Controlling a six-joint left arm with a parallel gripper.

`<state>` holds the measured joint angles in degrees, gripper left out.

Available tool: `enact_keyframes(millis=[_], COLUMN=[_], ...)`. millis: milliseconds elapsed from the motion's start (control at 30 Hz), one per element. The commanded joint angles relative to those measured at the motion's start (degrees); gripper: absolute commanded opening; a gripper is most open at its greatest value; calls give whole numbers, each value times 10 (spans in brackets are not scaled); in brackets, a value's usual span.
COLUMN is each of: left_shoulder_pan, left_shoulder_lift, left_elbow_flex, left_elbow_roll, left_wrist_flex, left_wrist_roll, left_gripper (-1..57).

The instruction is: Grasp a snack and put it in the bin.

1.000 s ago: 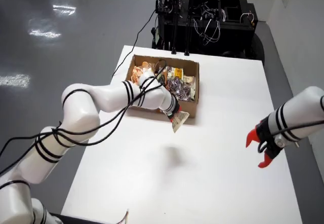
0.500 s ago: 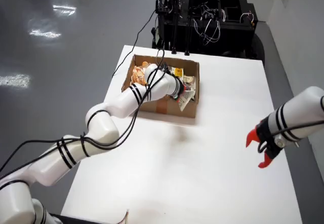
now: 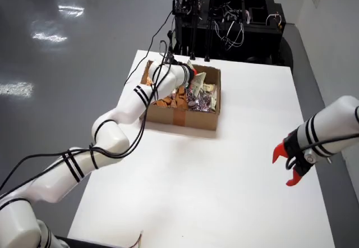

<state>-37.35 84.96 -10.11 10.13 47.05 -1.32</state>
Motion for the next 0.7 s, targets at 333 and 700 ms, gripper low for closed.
enact_keyframes(millis=[333, 700], left_shoulder_pan=[42, 20], left_shoulder_lift=[-1, -1], left_elbow_flex=[-39, -101], left_elbow_roll=[5, 34], left_wrist_flex=[-27, 84], left_wrist_roll=[-78, -86], left_gripper=[435, 263])
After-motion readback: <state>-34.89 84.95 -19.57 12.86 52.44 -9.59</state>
